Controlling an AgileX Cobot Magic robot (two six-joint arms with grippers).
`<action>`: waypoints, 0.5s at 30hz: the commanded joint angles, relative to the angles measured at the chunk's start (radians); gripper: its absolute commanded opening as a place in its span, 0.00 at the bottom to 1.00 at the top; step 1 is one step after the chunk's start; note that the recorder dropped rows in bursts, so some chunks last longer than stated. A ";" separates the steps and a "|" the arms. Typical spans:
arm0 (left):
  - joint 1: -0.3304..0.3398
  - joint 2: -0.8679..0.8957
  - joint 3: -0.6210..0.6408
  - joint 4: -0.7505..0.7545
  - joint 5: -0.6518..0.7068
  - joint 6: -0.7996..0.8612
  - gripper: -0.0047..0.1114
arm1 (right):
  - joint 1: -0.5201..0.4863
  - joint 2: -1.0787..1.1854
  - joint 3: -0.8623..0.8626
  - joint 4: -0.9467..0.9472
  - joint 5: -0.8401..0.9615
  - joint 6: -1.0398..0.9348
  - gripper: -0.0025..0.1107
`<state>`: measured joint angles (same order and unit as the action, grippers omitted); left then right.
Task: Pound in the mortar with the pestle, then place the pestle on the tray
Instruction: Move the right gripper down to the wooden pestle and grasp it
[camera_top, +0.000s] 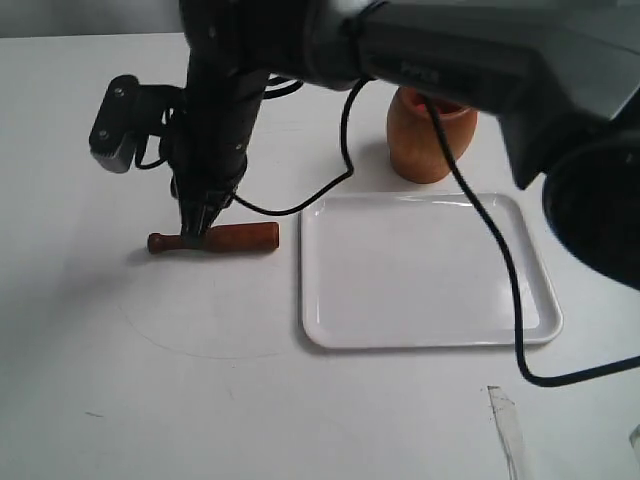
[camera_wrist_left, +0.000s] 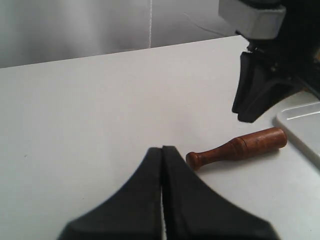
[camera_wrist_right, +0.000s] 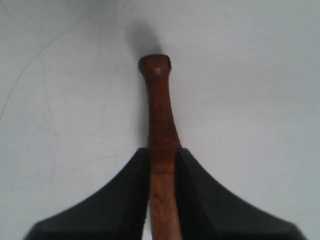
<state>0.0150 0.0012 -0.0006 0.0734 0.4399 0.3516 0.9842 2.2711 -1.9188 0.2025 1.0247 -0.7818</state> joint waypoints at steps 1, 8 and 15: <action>-0.008 -0.001 0.001 -0.007 -0.003 -0.008 0.04 | 0.039 0.033 -0.022 -0.016 -0.042 -0.030 0.44; -0.008 -0.001 0.001 -0.007 -0.003 -0.008 0.04 | 0.073 0.073 -0.022 -0.074 -0.135 -0.024 0.57; -0.008 -0.001 0.001 -0.007 -0.003 -0.008 0.04 | 0.073 0.117 -0.022 -0.074 -0.166 0.027 0.55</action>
<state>0.0150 0.0012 -0.0006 0.0734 0.4399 0.3516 1.0558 2.3759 -1.9352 0.1384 0.8850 -0.7744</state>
